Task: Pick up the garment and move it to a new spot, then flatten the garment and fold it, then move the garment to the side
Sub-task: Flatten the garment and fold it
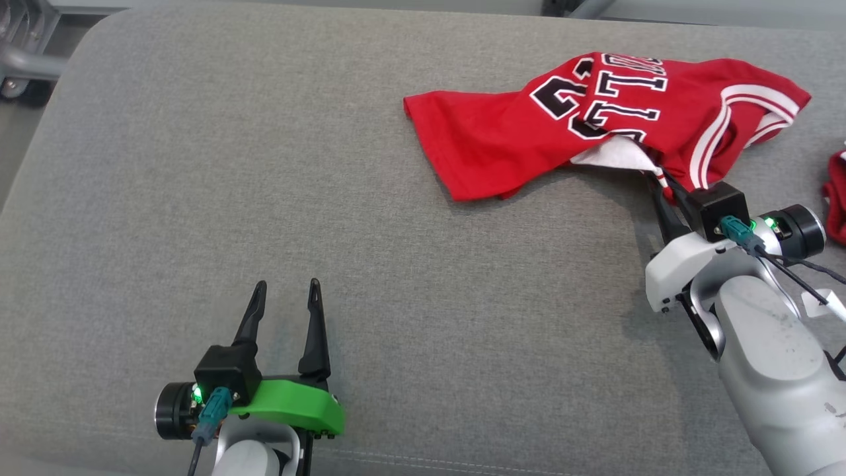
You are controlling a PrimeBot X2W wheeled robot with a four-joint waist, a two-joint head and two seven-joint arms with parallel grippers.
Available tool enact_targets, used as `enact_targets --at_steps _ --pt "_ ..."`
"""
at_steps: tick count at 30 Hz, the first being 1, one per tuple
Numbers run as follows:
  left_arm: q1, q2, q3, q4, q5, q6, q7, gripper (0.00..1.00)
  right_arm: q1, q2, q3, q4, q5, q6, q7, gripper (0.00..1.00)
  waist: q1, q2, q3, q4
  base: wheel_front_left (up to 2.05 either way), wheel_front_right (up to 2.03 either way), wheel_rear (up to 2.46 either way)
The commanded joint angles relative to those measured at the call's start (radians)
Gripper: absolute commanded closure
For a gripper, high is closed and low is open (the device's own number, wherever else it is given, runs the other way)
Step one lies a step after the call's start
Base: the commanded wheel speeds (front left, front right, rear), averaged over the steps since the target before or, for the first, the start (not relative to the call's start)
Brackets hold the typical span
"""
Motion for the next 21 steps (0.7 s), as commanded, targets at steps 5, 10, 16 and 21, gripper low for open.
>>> enact_targets --at_steps 5,10,16,21 --pt "0.020 0.002 0.013 0.004 0.023 -0.006 0.000 0.00 0.119 0.002 -0.032 -0.178 0.027 -0.002 -0.001 1.00 0.0000 0.0000 -0.071 -0.091 0.00 0.00 0.00" --pt "0.032 0.002 0.024 0.005 0.028 -0.009 0.000 0.00 0.249 0.000 -0.060 -0.315 0.039 -0.002 -0.001 1.00 0.0000 0.0000 -0.108 -0.128 0.00 0.00 0.00" --pt "0.047 0.002 0.040 0.009 0.032 -0.013 0.000 0.00 0.402 -0.003 -0.090 -0.387 0.046 -0.002 -0.001 1.00 0.0000 0.0000 -0.133 -0.156 0.00 0.00 0.00" --pt "0.051 0.002 0.043 0.010 0.034 -0.017 0.000 0.00 0.489 -0.017 -0.114 -0.370 0.025 -0.002 0.013 1.00 0.0000 0.0000 -0.140 -0.165 0.00 0.00 0.00"
